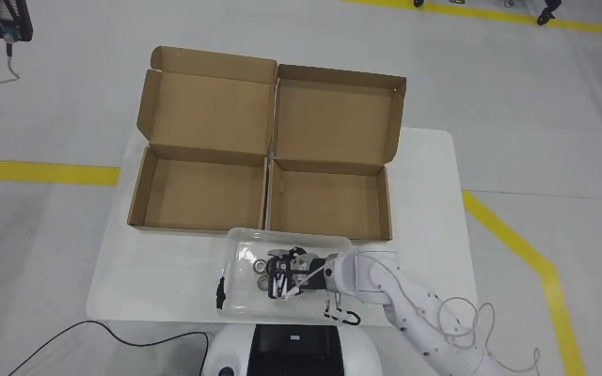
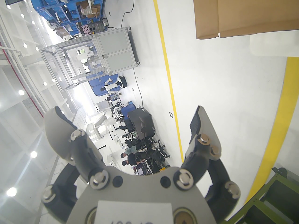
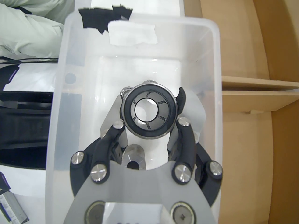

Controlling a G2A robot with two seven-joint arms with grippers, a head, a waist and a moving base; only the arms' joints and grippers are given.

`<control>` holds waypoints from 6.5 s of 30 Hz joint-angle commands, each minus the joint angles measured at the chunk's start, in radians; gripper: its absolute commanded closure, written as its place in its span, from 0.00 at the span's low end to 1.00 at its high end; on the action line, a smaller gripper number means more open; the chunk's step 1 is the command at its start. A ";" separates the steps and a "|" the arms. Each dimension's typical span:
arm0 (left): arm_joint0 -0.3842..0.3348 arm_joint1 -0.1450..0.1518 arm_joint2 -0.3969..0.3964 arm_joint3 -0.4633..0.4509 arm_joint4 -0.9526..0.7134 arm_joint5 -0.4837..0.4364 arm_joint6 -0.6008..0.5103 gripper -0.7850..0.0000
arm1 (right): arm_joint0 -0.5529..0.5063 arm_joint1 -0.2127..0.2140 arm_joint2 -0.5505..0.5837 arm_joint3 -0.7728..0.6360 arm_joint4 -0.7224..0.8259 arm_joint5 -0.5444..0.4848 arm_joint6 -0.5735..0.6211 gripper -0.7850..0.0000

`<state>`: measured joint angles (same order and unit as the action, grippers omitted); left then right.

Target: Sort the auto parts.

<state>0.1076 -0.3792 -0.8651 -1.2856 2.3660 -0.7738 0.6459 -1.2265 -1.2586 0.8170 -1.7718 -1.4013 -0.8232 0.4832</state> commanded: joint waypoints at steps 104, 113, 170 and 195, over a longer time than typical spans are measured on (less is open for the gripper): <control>0.000 0.000 0.000 0.000 0.000 0.000 0.000 0.00 | 0.300 -0.037 0.240 0.098 0.302 0.024 -0.475 1.00; 0.000 0.000 0.000 0.000 0.000 0.000 0.000 0.00 | 0.308 -0.030 0.223 0.152 0.443 0.011 -0.222 1.00; 0.000 0.000 0.000 0.000 0.000 0.000 0.000 0.00 | 0.437 -0.091 -0.049 0.656 0.256 0.109 -0.167 1.00; 0.000 0.000 0.000 0.000 0.000 0.000 0.000 0.00 | 0.456 -0.110 -0.081 0.745 0.112 0.133 -0.303 0.07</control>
<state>0.1077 -0.3792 -0.8651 -1.2856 2.3660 -0.7738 0.6459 -0.7705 -1.3677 0.7356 -1.0277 -1.2895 -0.6895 0.1801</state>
